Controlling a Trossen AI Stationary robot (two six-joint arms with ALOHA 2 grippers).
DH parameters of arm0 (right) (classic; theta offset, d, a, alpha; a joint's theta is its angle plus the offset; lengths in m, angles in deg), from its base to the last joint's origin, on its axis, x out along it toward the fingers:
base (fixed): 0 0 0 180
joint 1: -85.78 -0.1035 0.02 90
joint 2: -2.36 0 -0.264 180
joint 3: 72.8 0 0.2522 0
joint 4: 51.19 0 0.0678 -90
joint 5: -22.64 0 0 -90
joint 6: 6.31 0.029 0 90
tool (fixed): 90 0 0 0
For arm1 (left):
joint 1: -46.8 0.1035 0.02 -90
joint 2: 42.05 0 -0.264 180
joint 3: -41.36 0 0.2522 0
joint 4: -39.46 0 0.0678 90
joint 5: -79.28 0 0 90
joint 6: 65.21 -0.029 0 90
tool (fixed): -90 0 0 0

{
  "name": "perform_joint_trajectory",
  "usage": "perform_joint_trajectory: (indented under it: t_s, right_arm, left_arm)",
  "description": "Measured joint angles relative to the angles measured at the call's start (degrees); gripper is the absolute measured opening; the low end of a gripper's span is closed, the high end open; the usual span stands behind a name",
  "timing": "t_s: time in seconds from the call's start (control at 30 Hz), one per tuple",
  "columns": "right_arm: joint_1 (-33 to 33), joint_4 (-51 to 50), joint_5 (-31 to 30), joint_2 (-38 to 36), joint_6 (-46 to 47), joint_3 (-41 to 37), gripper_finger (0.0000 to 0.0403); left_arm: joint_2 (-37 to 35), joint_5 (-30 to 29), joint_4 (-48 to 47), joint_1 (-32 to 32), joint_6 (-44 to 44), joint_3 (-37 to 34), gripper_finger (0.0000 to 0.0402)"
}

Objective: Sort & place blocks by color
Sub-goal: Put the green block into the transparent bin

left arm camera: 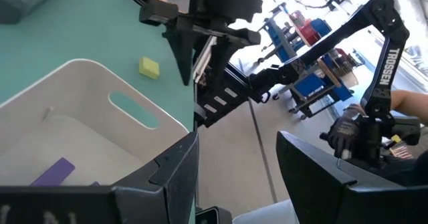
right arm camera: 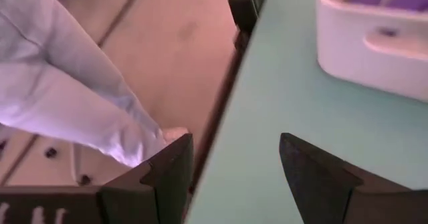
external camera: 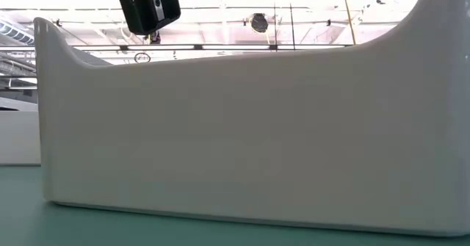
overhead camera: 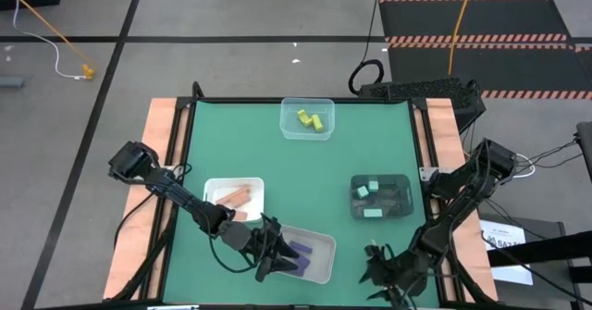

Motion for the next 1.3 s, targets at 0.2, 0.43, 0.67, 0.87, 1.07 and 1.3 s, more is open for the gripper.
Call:
perform_joint_trajectory:
  t_s: [0.2, 0.43, 0.67, 0.87, 1.07, 1.3]
  right_arm:
    - [2.2, -0.7, 0.2, 0.0, 7.8, 0.0, 0.0215]
    - [5.2, -12.2, 9.3, 0.0, 22.5, 0.0, 0.0215]
    - [5.2, -22.6, 19.7, 0.0, 25.9, 0.0, 0.0215]
    - [5.2, -18.7, 17.8, 0.0, 20.0, 0.0, 0.0215]
    - [6.7, -10.6, 4.4, 0.0, 17.9, 0.0, 0.0215]
    - [12.0, -24.0, 4.7, -4.2, -1.8, 2.1, 0.0222]
  left_arm:
    - [0.0, 0.0, 0.0, 0.0, 0.1, 0.0, 0.0200]
    - [0.0, 0.0, 0.0, 0.0, -0.2, 0.0, 0.0200]
    - [0.0, 0.0, 0.0, 0.1, -2.5, 0.0, 0.0200]
    - [0.0, 0.0, 0.0, 1.1, -3.5, 0.0, 0.0200]
    - [0.0, 0.0, 0.0, 2.0, -3.5, 0.0, 0.0200]
    - [0.0, 0.0, 0.0, 2.5, -4.2, 0.0, 0.0200]
